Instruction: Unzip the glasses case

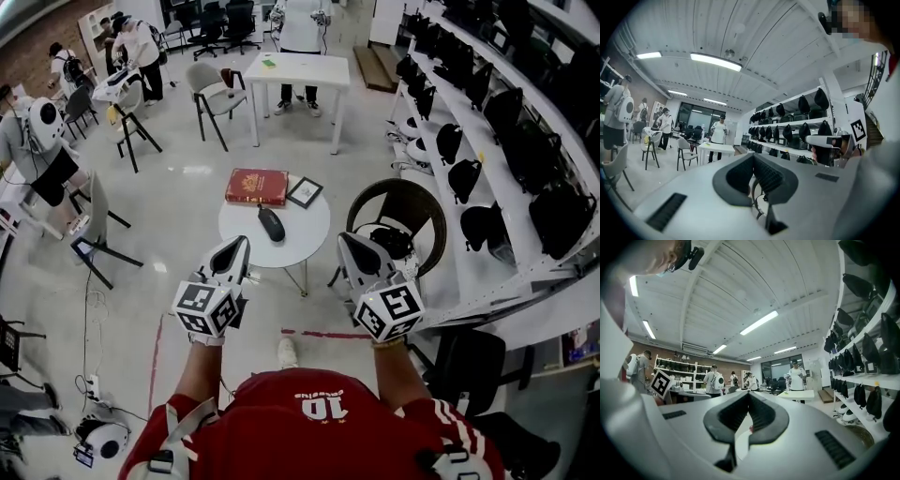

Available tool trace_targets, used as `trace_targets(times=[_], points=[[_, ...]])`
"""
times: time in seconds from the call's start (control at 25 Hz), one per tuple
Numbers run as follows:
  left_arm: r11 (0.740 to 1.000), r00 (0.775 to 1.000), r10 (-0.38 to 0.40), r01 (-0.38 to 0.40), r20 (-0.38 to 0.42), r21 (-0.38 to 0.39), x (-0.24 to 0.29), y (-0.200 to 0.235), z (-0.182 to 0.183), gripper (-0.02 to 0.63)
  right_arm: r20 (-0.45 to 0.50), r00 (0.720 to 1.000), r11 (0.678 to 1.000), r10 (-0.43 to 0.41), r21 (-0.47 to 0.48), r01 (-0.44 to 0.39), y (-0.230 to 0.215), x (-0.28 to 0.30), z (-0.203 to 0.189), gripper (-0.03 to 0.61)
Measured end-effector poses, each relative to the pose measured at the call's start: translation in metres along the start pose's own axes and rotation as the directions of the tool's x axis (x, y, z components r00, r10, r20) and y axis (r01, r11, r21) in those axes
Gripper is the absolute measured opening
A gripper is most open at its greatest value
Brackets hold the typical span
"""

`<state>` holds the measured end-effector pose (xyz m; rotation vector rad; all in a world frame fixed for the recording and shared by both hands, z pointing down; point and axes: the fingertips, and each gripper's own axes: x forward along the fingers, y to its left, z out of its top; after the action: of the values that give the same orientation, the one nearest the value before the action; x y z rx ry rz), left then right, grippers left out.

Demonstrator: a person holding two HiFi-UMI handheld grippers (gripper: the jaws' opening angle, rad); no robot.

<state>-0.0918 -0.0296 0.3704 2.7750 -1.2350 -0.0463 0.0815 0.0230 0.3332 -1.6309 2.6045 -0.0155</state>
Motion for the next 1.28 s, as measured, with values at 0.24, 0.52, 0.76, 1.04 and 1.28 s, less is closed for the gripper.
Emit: trace_targets(times=[0.24, 0.52, 0.76, 1.04, 1.28], points=[[1.0, 1.0, -0.011, 0.012, -0.012, 0.012, 0.039, 0.035, 0.004, 0.008, -0.014, 1.0, 1.0, -0.022, 0.01, 0.022, -0.018, 0.046, 0.001, 0.015], [0.999, 1.0, -0.029, 0.03, 0.011, -0.027, 0.076, 0.076, 0.005, 0.008, -0.023, 0.999, 0.999, -0.039, -0.005, 0.039, -0.033, 0.092, -0.004, 0.015], [0.999, 0.999, -0.043, 0.043, 0.002, -0.033, 0.101, 0.099, 0.0, 0.008, -0.013, 0.998, 0.998, -0.062, -0.003, 0.062, -0.046, 0.115, -0.009, 0.015], [0.997, 0.998, -0.058, 0.056, -0.025, -0.062, 0.123, 0.112, -0.017, 0.008, -0.022, 0.994, 0.994, -0.107, 0.01, 0.107, -0.064, 0.118, -0.018, 0.015], [0.996, 0.997, -0.058, 0.054, -0.049, -0.073, 0.132, 0.119, -0.032, 0.008, -0.059, 0.992, 0.994, -0.11, 0.007, 0.111, -0.068, 0.125, -0.034, 0.015]])
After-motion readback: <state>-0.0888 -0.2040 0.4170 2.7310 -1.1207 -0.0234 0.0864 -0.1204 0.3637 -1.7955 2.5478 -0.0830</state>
